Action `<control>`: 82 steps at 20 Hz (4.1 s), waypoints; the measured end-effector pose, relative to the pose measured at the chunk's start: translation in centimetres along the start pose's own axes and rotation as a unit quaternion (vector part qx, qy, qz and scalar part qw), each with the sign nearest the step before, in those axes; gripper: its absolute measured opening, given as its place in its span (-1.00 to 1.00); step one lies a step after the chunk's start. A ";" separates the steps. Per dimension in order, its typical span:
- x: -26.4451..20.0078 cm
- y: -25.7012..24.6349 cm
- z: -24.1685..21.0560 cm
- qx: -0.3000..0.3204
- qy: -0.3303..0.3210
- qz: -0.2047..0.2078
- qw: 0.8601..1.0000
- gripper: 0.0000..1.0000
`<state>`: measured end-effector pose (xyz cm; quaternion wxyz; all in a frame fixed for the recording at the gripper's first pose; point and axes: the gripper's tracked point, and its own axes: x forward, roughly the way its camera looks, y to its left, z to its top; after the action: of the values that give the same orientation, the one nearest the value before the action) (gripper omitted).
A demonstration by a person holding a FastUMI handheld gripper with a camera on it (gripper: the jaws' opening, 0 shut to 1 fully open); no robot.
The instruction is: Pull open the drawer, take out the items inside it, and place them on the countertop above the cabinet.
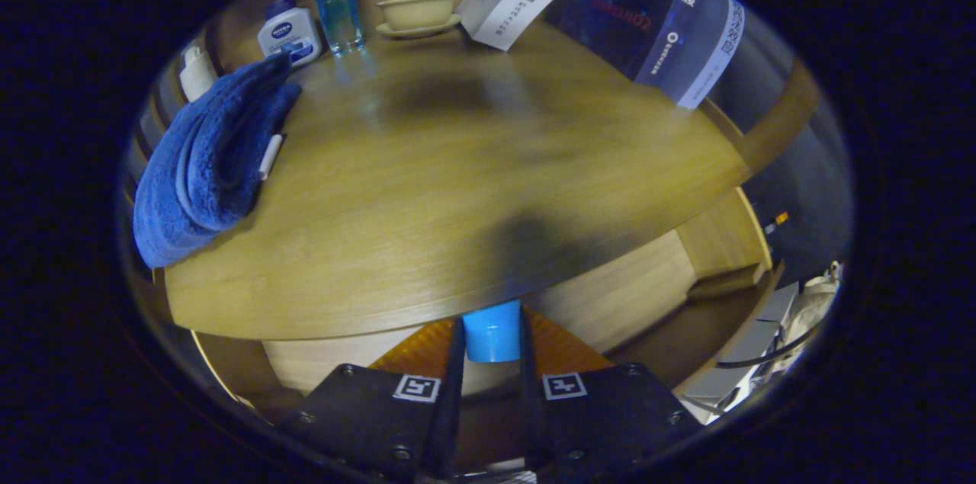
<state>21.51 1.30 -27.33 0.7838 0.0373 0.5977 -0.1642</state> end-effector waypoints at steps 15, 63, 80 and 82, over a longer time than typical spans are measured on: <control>-7.5 -3.1 -1.4 0.022 -0.008 -0.068 0.997 -0.31; -5.8 2.6 9.1 0.030 -0.163 0.126 0.978 -0.04; -19.7 -3.0 4.1 0.074 -0.487 0.147 0.858 0.54; -20.3 -3.4 1.8 0.071 -0.504 0.143 0.849 0.64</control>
<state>17.44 1.92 -7.06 0.9874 0.0901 0.0952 -0.0885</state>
